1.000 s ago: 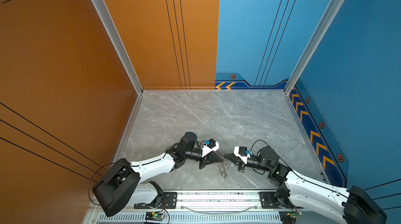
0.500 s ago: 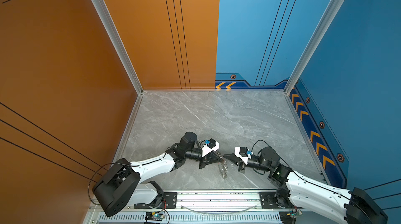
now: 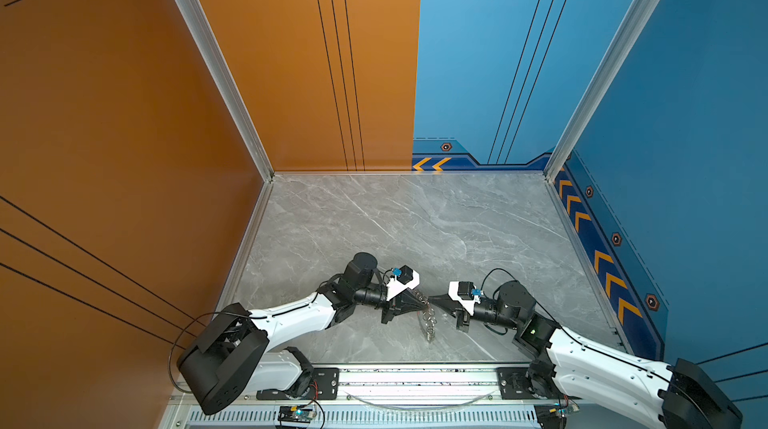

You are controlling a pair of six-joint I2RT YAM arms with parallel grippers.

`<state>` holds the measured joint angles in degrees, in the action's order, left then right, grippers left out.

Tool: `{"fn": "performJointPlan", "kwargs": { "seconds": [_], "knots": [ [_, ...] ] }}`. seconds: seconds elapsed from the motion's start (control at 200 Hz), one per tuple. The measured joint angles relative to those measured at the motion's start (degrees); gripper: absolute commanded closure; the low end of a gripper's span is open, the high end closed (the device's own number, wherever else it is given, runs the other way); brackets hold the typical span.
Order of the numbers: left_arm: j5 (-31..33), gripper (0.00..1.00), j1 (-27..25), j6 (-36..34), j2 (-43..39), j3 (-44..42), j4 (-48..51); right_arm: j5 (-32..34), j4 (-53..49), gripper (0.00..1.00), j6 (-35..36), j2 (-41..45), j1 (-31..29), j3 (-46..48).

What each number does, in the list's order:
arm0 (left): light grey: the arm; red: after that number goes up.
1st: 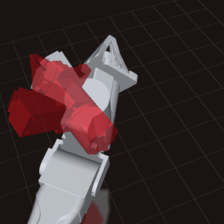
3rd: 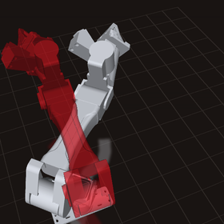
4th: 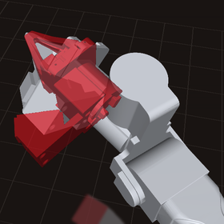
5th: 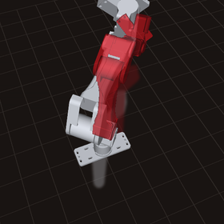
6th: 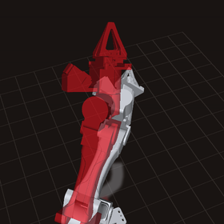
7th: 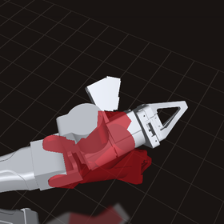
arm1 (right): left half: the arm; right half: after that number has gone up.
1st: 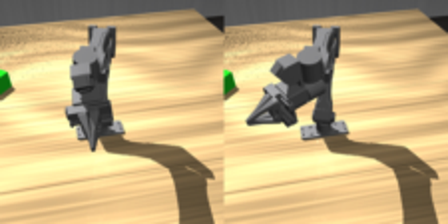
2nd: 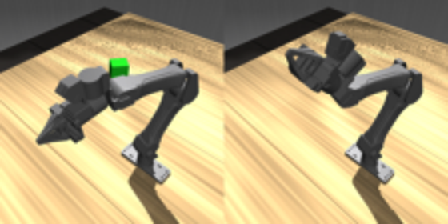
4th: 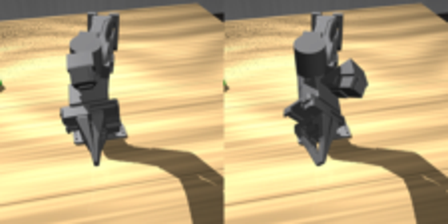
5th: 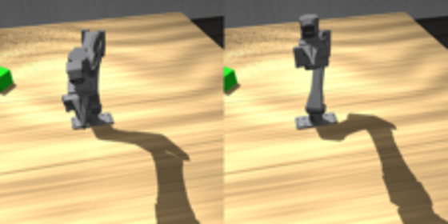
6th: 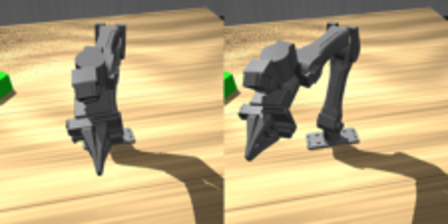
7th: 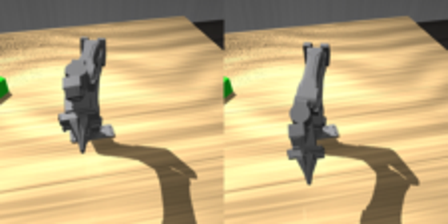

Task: Put the keys on the keyring

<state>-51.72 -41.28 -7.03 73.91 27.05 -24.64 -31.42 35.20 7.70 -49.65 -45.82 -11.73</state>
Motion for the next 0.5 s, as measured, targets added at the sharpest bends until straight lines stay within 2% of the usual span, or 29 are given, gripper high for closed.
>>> {"fn": "performJointPlan", "kwargs": {
  "seconds": [0.501],
  "knots": [
    [-0.02, 1.00, 0.00, 0.00, 0.04, 0.02, -0.02, -0.02, -0.83, 1.00, 1.44, -0.22, -0.48, -0.57]
  ]
}}
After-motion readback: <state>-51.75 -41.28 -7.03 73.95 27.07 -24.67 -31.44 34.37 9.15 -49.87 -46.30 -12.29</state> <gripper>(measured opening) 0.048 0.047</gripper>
